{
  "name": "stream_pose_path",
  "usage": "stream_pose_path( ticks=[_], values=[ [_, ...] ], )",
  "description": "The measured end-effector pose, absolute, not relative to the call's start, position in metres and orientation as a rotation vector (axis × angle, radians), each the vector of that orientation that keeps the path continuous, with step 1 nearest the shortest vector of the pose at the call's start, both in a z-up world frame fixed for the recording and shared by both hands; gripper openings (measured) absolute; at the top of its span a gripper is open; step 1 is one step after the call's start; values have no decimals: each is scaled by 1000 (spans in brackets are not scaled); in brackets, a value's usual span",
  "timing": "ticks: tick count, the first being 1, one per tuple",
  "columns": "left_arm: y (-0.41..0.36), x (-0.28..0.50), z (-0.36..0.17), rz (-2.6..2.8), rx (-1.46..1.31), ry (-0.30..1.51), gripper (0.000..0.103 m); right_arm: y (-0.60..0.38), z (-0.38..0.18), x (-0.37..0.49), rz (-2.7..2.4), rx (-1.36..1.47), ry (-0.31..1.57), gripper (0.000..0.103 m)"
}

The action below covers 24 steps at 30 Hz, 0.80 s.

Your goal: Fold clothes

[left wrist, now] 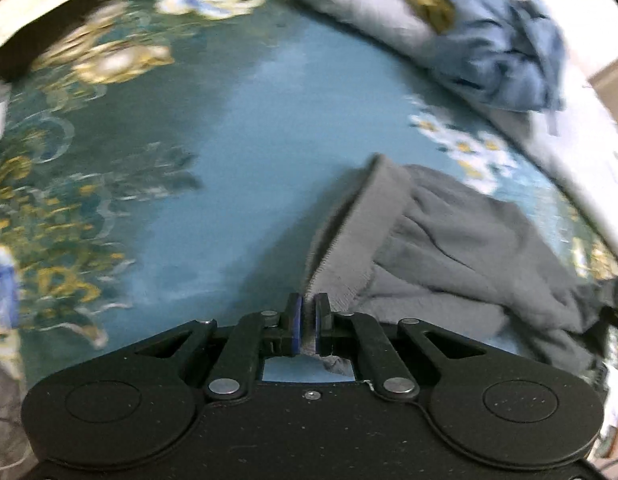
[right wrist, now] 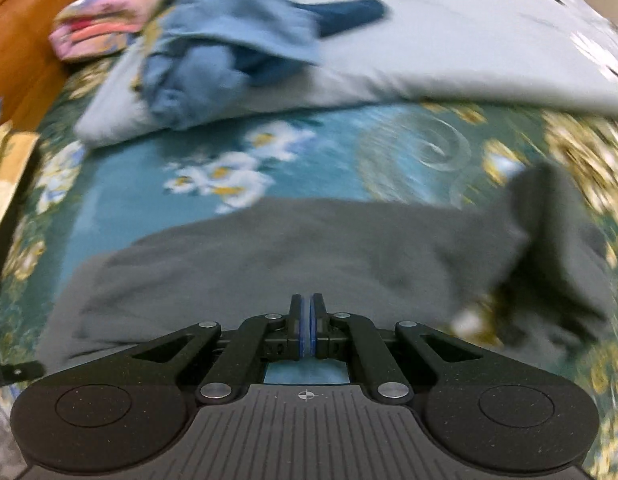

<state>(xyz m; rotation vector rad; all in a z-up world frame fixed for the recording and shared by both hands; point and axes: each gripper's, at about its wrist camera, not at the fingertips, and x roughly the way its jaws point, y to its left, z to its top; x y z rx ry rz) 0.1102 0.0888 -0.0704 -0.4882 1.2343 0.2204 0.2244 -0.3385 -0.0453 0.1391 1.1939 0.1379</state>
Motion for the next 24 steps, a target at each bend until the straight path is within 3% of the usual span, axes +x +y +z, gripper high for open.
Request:
stream_pose_path(
  ticks=[5, 9, 10, 11, 13, 16, 17, 21, 24],
  values=[
    [88, 115, -81, 217, -472, 1273, 6, -387, -49, 215, -5, 209, 1164, 4],
    [76, 127, -73, 163, -440, 1289, 11, -424, -46, 220, -99, 272, 1100, 14],
    [74, 131, -68, 145, -436, 1284, 17, -433, -43, 223, -109, 280, 1072, 15],
    [73, 136, -62, 130, -425, 1273, 34, -440, -40, 226, -116, 287, 1044, 17],
    [71, 147, -50, 110, -392, 1239, 47, -453, -33, 234, -128, 301, 988, 30],
    [63, 176, -49, 126, -328, 1207, 57, -474, -34, 255, -153, 318, 938, 52],
    [61, 189, -54, 137, -309, 1213, 58, -482, -39, 263, -161, 327, 942, 55],
    [42, 241, -88, 123, -245, 1274, 60, -499, -88, 317, -83, 299, 1122, 55],
    [24, 274, -116, 92, -176, 1333, 69, -494, -131, 351, -18, 177, 1280, 55]
  ],
)
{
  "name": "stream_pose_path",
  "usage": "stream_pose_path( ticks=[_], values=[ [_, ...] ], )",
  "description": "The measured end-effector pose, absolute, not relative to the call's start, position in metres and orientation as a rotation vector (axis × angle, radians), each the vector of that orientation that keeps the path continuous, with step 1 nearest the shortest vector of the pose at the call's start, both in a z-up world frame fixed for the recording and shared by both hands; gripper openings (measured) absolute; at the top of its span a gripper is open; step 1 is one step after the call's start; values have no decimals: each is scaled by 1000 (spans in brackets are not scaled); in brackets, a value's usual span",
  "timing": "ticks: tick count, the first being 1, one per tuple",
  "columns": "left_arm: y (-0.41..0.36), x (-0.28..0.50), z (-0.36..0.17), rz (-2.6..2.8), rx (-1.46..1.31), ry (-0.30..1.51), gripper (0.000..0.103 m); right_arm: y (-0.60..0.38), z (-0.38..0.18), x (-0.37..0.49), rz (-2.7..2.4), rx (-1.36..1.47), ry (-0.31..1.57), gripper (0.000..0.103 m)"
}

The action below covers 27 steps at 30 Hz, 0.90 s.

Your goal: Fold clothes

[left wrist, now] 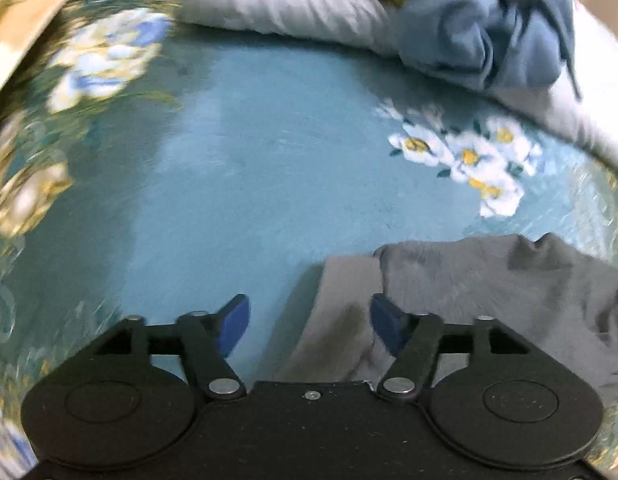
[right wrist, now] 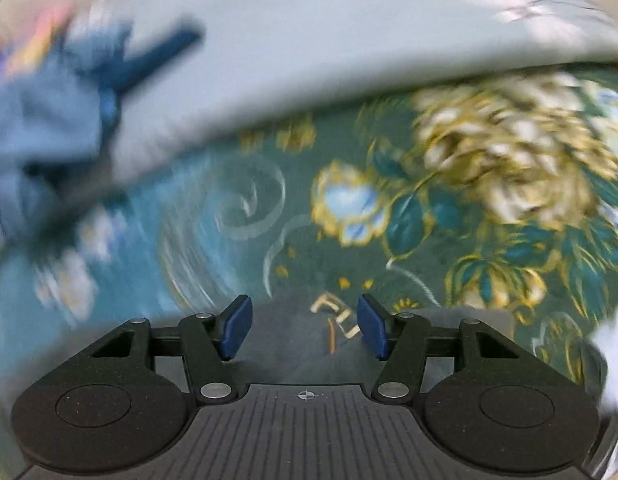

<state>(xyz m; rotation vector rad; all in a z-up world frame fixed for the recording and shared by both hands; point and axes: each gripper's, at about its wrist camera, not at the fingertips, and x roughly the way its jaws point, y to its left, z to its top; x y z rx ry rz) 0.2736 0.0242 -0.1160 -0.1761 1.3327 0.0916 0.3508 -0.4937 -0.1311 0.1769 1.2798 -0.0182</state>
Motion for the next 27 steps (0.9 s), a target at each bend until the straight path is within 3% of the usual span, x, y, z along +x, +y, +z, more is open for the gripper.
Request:
stream_pose_path(
  ticks=[4, 7, 8, 9, 11, 12, 14, 16, 22, 27],
  values=[
    [17, 295, -146, 95, -165, 1416, 69, -496, -165, 365, 5, 175, 1399, 55],
    [19, 296, -148, 105, -203, 1409, 63, -497, -175, 361, 33, 189, 1437, 43],
    [19, 294, -148, 106, -225, 1408, 58, -497, -178, 359, 40, 202, 1446, 39],
    [20, 293, -148, 106, -251, 1409, 53, -498, -178, 357, 41, 214, 1445, 28],
    [18, 289, -145, 96, -297, 1398, 23, -499, -177, 356, 40, 232, 1437, 15],
    [15, 288, -142, 99, -304, 1387, 18, -499, -176, 355, 39, 241, 1433, 7],
    [8, 287, -134, 131, -288, 1345, 6, -494, -164, 358, 38, 202, 1388, 6],
    [3, 287, -121, 167, -284, 1285, 2, -488, -146, 366, 41, 158, 1316, 5],
    [15, 304, -68, 257, -305, 1035, 2, -467, -72, 416, 82, 22, 995, 5],
    [35, 330, -67, 328, -272, 1005, 4, -446, -73, 469, 114, -13, 964, 5]
  ],
)
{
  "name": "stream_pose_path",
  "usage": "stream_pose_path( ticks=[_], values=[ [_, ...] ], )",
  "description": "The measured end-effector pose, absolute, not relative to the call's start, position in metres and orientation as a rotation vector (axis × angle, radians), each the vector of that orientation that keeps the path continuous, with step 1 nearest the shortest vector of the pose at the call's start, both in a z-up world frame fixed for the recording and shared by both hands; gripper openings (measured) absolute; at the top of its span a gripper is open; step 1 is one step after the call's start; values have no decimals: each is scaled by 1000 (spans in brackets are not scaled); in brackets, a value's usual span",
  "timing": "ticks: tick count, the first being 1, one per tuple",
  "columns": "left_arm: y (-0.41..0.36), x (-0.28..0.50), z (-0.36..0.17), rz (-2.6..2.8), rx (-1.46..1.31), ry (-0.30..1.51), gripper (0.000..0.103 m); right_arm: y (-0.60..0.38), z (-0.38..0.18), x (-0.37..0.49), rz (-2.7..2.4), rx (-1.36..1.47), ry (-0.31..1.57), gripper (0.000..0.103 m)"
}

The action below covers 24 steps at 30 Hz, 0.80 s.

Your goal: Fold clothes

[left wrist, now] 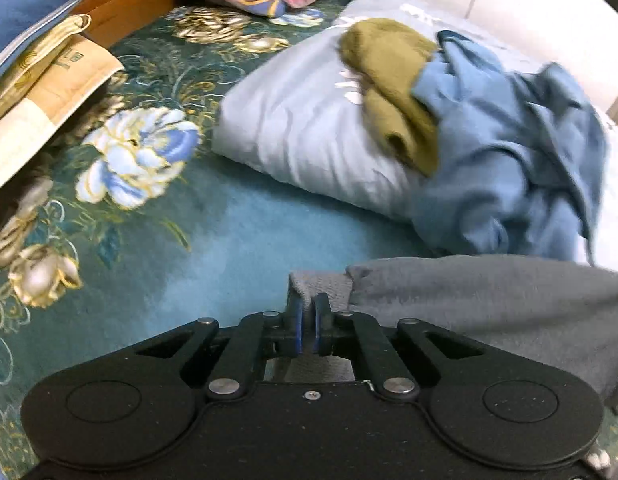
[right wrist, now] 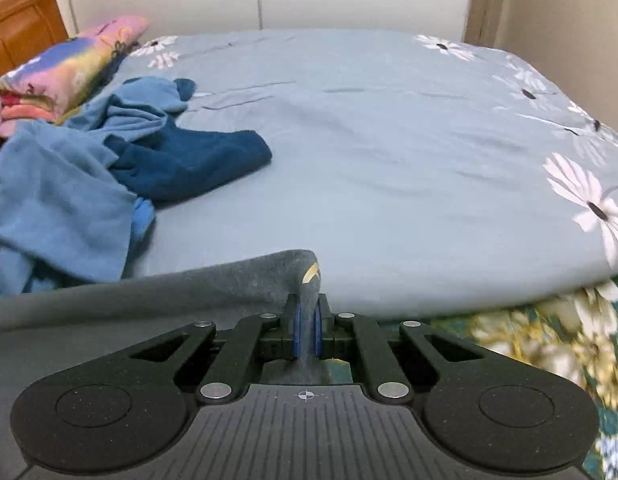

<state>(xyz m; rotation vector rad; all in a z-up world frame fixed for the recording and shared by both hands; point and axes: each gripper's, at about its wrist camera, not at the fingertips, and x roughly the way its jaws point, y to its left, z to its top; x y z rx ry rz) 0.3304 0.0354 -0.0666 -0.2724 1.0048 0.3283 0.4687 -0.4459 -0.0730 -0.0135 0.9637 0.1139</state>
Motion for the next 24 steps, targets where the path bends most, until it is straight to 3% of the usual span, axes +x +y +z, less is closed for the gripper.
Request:
stream_pose_path(
  ticks=[8, 9, 10, 11, 12, 14, 17, 24],
  values=[
    [43, 348, -109, 402, -226, 1145, 11, -408, -116, 487, 159, -46, 1063, 8],
    [42, 346, -110, 404, -233, 1151, 11, -411, -112, 483, 167, -27, 1051, 13],
    [41, 343, -108, 396, -238, 1148, 23, -415, -107, 478, 176, -10, 1033, 29],
    [39, 339, -106, 384, -245, 1143, 42, -419, -102, 473, 185, 6, 1016, 37],
    [38, 333, -103, 378, -252, 1136, 48, -423, -97, 469, 194, 22, 999, 41],
    [36, 320, -95, 385, -268, 1126, 51, -439, -82, 456, 187, 54, 943, 41],
    [37, 294, -90, 438, -321, 1130, 58, -488, -73, 431, 43, 170, 887, 52],
    [41, 230, -101, 594, -476, 1206, 58, -558, -143, 403, -186, 443, 1085, 52]
  ],
)
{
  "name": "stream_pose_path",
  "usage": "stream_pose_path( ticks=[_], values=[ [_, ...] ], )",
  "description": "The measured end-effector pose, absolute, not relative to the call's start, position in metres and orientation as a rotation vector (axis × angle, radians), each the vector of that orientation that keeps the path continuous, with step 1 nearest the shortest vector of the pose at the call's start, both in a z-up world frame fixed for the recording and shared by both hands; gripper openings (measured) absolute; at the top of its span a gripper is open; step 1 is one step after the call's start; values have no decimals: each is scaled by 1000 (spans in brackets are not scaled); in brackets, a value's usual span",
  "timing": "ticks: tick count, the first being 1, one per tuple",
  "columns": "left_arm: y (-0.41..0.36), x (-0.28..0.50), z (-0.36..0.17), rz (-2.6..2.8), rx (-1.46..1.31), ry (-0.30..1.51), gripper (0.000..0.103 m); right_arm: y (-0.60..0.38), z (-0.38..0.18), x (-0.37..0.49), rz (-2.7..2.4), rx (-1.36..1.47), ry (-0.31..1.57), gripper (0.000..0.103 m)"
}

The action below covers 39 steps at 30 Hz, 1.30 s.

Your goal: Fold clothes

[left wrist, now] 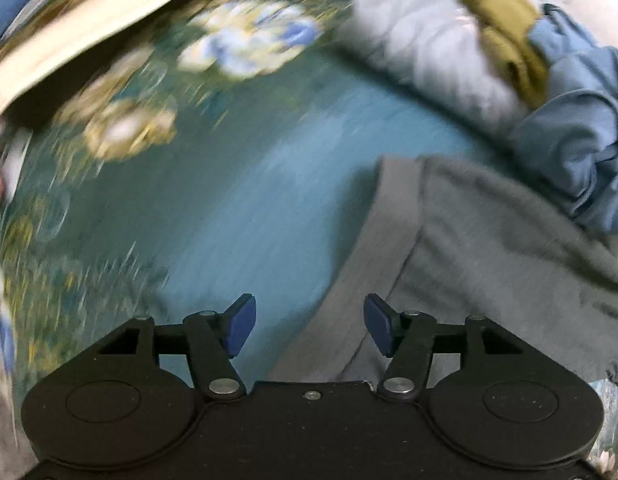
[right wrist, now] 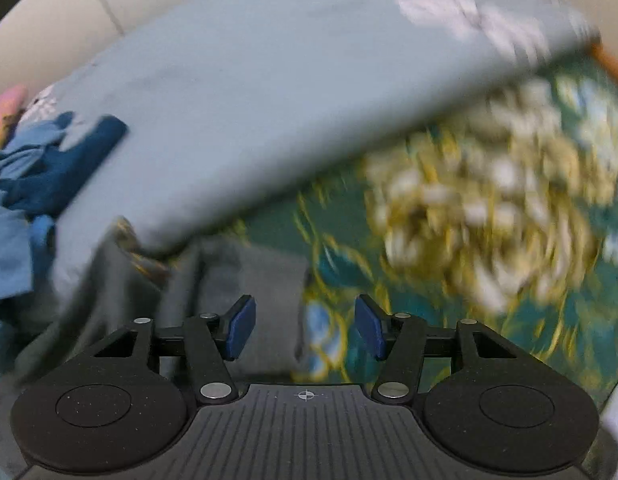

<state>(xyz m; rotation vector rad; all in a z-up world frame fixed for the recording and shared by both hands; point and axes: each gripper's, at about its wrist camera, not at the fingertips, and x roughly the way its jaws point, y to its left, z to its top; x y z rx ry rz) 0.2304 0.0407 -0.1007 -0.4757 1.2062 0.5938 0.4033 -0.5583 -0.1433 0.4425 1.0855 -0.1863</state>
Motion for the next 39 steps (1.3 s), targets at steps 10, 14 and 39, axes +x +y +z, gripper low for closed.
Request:
stream_pose_path(
  ticks=[10, 14, 39],
  values=[
    [33, 230, -94, 600, -488, 1226, 58, -534, -171, 416, -161, 590, 1084, 6],
    [29, 241, -90, 567, -461, 1225, 59, -553, -139, 416, -214, 495, 989, 6],
    [43, 179, -117, 539, -602, 1337, 70, -584, -110, 322, -383, 368, 1010, 55]
  ],
)
